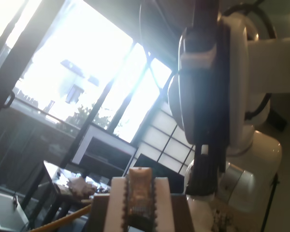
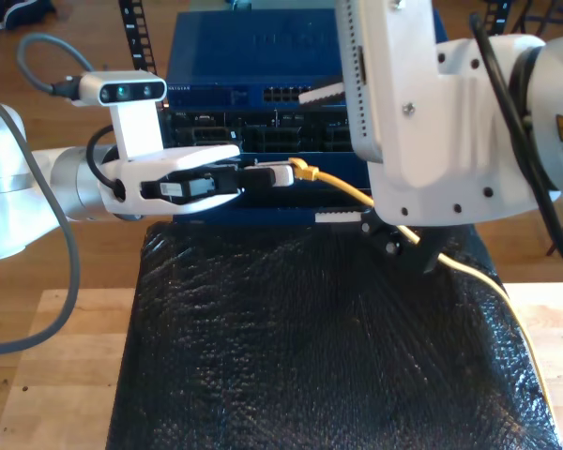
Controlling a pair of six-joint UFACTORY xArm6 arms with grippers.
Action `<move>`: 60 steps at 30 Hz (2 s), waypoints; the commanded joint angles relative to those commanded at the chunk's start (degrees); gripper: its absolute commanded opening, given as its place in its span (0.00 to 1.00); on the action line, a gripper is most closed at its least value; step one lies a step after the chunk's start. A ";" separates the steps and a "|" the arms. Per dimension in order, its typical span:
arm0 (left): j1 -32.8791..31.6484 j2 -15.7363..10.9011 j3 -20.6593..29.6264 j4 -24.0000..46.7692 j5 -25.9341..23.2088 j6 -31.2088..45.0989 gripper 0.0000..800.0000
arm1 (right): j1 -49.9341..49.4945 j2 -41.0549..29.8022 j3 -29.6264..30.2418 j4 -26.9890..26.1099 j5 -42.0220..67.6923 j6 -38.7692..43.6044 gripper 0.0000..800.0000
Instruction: Grab the cable and plug it in
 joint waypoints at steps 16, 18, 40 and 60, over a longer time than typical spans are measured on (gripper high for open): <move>0.26 0.88 0.26 -0.70 1.14 -1.93 0.00 | 1.05 -2.73 5.36 -0.09 -6.59 -0.18 1.00; 0.26 1.23 0.26 -0.70 1.49 -3.16 0.00 | 1.76 -2.73 6.15 -0.09 -7.65 -0.79 1.00; 0.09 1.67 0.26 -0.70 3.60 -3.52 0.01 | 2.73 -2.90 8.70 -0.09 -12.48 -2.20 0.76; 0.00 1.93 0.35 -0.70 3.87 -4.84 0.01 | 3.60 -3.69 9.23 0.00 -12.92 -4.48 0.50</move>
